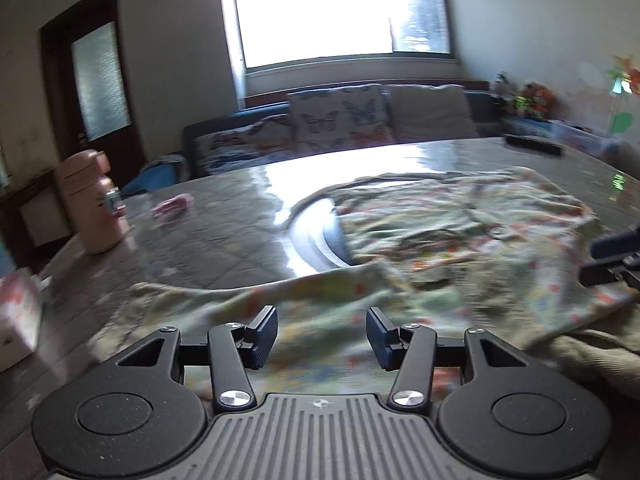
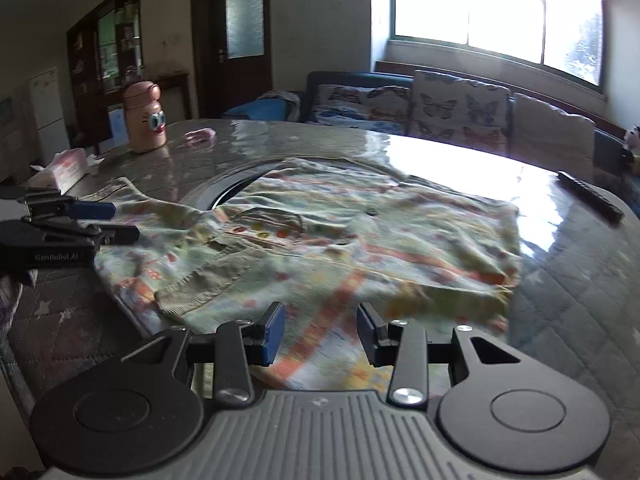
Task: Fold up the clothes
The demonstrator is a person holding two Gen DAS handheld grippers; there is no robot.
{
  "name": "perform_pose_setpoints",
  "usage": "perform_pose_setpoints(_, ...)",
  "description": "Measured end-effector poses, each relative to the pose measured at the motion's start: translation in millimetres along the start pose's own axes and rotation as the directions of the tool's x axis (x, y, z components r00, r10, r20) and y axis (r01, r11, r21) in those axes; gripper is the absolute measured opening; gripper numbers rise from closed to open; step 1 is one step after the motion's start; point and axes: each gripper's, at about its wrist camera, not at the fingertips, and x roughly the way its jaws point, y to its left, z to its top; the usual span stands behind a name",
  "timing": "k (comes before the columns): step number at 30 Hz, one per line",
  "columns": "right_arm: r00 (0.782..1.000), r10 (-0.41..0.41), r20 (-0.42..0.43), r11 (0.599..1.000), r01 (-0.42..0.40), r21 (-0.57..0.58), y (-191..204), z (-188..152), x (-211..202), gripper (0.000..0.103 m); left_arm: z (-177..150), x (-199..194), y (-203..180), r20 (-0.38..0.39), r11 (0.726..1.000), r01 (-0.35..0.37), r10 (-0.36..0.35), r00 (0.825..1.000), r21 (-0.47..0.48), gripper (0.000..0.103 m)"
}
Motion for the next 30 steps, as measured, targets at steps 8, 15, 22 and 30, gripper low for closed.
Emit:
perform_pose_setpoints(8, 1.0, 0.005, -0.014, 0.999, -0.005, -0.037, 8, -2, 3, 0.042, -1, 10, 78, -0.061, 0.945, -0.267, 0.26, 0.964, -0.188, 0.05)
perform_pose_setpoints(15, 1.0, -0.004, -0.003, 1.0, 0.004, -0.018, 4, -3, -6, 0.042, -8, 27, 118, -0.148, 0.89, -0.364, 0.335, 0.93, -0.274, 0.048)
perform_pose_setpoints(22, 1.0, -0.002, 0.003, 1.0, 0.002, -0.007, 3, -4, -10, 0.042, -13, 34, 125, -0.169, 0.891, -0.335, 0.296, 0.94, -0.305, 0.026)
perform_pose_setpoints(30, 1.0, -0.005, 0.03, 1.0, 0.004, 0.016, 0, -3, -20, 0.042, 7, 7, 110, -0.073, 0.908, -0.163, 0.146, 0.987, -0.387, 0.008)
